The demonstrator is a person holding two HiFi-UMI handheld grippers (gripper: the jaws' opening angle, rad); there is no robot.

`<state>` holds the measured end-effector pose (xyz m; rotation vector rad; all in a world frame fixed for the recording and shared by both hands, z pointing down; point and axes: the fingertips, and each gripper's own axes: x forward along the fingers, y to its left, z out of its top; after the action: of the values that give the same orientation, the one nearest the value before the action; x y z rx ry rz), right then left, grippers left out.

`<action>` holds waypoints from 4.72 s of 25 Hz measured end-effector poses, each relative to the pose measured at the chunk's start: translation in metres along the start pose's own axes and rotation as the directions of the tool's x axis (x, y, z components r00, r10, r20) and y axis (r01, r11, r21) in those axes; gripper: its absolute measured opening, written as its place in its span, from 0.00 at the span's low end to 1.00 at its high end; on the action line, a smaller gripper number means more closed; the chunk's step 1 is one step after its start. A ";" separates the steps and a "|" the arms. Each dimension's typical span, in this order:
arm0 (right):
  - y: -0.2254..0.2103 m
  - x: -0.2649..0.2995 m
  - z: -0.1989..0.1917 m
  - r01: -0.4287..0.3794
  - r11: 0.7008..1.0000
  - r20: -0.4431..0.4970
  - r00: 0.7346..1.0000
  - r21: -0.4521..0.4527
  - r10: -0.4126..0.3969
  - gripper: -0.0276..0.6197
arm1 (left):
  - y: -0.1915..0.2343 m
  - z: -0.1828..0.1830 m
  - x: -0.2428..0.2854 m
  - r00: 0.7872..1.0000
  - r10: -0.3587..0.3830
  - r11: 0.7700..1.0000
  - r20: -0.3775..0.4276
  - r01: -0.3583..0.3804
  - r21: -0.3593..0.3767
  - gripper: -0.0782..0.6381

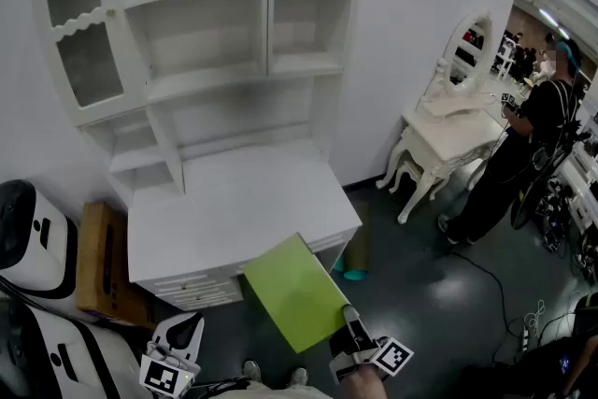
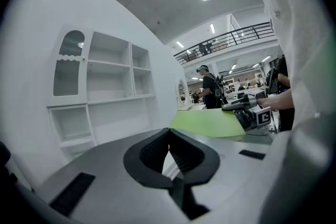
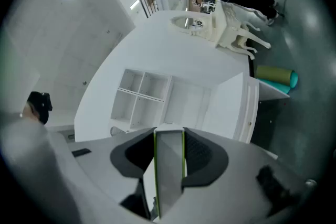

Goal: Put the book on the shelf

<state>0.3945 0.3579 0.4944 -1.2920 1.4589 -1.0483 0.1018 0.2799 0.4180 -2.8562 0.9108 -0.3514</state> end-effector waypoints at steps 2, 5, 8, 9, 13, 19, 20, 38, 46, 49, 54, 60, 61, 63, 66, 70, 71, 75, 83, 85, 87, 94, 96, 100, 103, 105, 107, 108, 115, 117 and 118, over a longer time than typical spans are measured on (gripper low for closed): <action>0.000 -0.001 -0.014 -0.010 0.999 0.005 1.000 0.040 0.010 0.27 | 0.002 0.003 -0.001 0.999 0.001 1.000 0.045 0.000 -0.024 0.12; 0.003 0.005 -0.033 -0.036 0.994 0.014 0.999 0.103 0.035 0.27 | 0.006 -0.002 -0.003 0.997 -0.002 0.998 0.078 0.007 -0.055 0.12; 0.008 0.009 -0.045 -0.046 0.992 0.023 0.999 0.116 0.044 0.27 | 0.005 -0.013 -0.005 0.997 -0.018 0.999 0.070 0.022 -0.049 0.12; 0.009 0.010 -0.047 -0.048 0.992 0.027 0.999 0.116 0.045 0.27 | 0.005 -0.016 -0.005 0.998 -0.025 0.999 0.065 0.028 -0.045 0.12; 0.010 0.012 -0.057 -0.063 0.986 0.036 0.998 0.155 0.058 0.27 | 0.010 -0.024 -0.001 0.996 -0.061 0.997 0.062 0.064 -0.039 0.12; 0.007 0.016 -0.074 -0.043 0.983 0.034 0.999 0.180 0.038 0.27 | 0.011 -0.025 0.007 0.991 -0.113 0.993 0.077 0.114 -0.009 0.12; 0.006 0.017 -0.076 -0.039 0.982 0.042 0.999 0.187 0.032 0.27 | 0.011 -0.027 0.009 0.989 -0.124 0.992 0.077 0.125 -0.008 0.12; -0.005 0.065 -0.124 0.006 0.965 0.101 0.994 0.261 -0.033 0.27 | 0.060 -0.054 0.017 0.972 -0.217 0.976 0.095 0.218 -0.004 0.12; -0.018 0.136 -0.112 -0.004 0.968 0.007 1.000 0.252 0.003 0.27 | 0.091 -0.057 0.049 0.988 -0.134 0.988 0.079 0.139 -0.063 0.12; -0.017 0.167 -0.103 -0.016 0.969 -0.048 0.998 0.246 0.028 0.27 | 0.102 -0.052 0.067 0.992 -0.093 0.992 0.080 0.099 -0.076 0.12; -0.021 0.215 -0.088 -0.013 0.966 -0.136 0.989 0.260 0.050 0.27 | 0.122 -0.042 0.094 0.997 -0.002 0.995 0.072 0.010 -0.104 0.12; -0.034 0.265 -0.082 -0.001 0.958 -0.254 0.964 0.286 0.076 0.27 | 0.139 -0.039 0.113 0.992 0.126 0.983 0.033 -0.120 -0.137 0.12; -0.036 0.272 -0.082 0.003 0.957 -0.274 0.958 0.289 0.080 0.27 | 0.142 -0.039 0.114 0.989 0.148 0.980 0.026 -0.144 -0.137 0.12; -0.038 0.286 -0.083 0.010 0.955 -0.312 0.946 0.295 0.086 0.27 | 0.149 -0.039 0.115 0.981 0.195 0.972 0.012 -0.192 -0.137 0.12; -0.041 0.302 -0.089 0.023 0.953 -0.360 0.928 0.302 0.092 0.27 | 0.157 -0.041 0.113 0.967 0.256 0.956 -0.013 -0.255 -0.146 0.12; -0.043 0.317 -0.103 0.039 0.949 -0.409 0.907 0.312 0.097 0.27 | 0.167 -0.048 0.105 0.947 0.317 0.932 -0.049 -0.321 -0.172 0.12; -0.045 0.320 -0.107 0.045 0.950 -0.421 0.902 0.310 0.095 0.27 | 0.170 -0.050 0.103 0.943 0.329 0.927 -0.053 -0.333 -0.174 0.12; -0.047 0.331 -0.125 0.065 0.951 -0.465 0.881 0.303 0.088 0.27 | 0.181 -0.059 0.092 0.924 0.376 0.907 -0.067 -0.382 -0.175 0.12; -0.043 0.358 -0.163 0.067 0.952 -0.479 0.873 0.300 0.089 0.27 | 0.219 -0.081 0.075 0.914 0.398 0.893 -0.075 -0.405 -0.197 0.12; -0.040 0.367 -0.172 0.066 0.949 -0.469 0.879 0.308 0.091 0.27 | 0.235 -0.084 0.072 0.916 0.394 0.896 -0.074 -0.401 -0.192 0.12; -0.039 0.376 -0.183 0.071 0.947 -0.460 0.884 0.312 0.085 0.27 | 0.250 -0.085 0.068 0.918 0.392 0.896 -0.067 -0.397 -0.197 0.12; -0.025 0.412 -0.228 0.061 0.943 -0.441 0.893 0.327 0.095 0.27 | 0.308 -0.098 0.051 0.925 0.376 0.907 -0.059 -0.381 -0.179 0.12; -0.021 0.423 -0.241 0.060 0.942 -0.435 0.896 0.330 0.095 0.27 | 0.325 -0.102 0.047 0.926 0.375 0.909 -0.054 -0.378 -0.177 0.12; -0.015 0.443 -0.262 0.056 0.947 -0.433 0.896 0.318 0.092 0.27 | 0.355 -0.106 0.040 0.927 0.372 0.909 -0.039 -0.372 -0.187 0.12; -0.012 0.457 -0.276 0.061 0.946 -0.423 0.902 0.319 0.085 0.27 | 0.375 -0.110 0.038 0.933 0.360 0.914 -0.030 -0.359 -0.189 0.12; -0.012 0.464 -0.285 0.065 0.946 -0.413 0.908 0.319 0.077 0.27 | 0.385 -0.114 0.036 0.938 0.347 0.919 -0.026 -0.345 -0.189 0.12; -0.012 0.469 -0.293 0.069 0.947 -0.401 0.914 0.315 0.067 0.27 | 0.393 -0.118 0.032 0.943 0.333 0.923 -0.026 -0.331 -0.198 0.12; -0.012 0.473 -0.297 0.071 0.947 -0.394 0.917 0.315 0.062 0.27 | 0.397 -0.121 0.031 0.945 0.325 0.925 -0.026 -0.324 -0.200 0.12; -0.013 0.493 -0.324 0.076 0.947 -0.356 0.933 0.312 0.043 0.27 | 0.425 -0.137 0.019 0.960 0.280 0.940 -0.007 -0.276 -0.200 0.12; -0.014 0.500 -0.329 0.080 0.944 -0.341 0.939 0.320 0.036 0.27 | 0.432 -0.141 0.016 0.963 0.269 0.942 -0.010 -0.265 -0.205 0.12; -0.014 0.504 -0.331 0.080 0.944 -0.336 0.941 0.320 0.034 0.27 | 0.435 -0.143 0.016 0.965 0.263 0.943 -0.011 -0.260 -0.207 0.12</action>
<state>0.0497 -0.1343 0.5442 -0.9205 1.4361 -1.5168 -0.1639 -0.0888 0.4776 -2.8577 1.3802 -0.2141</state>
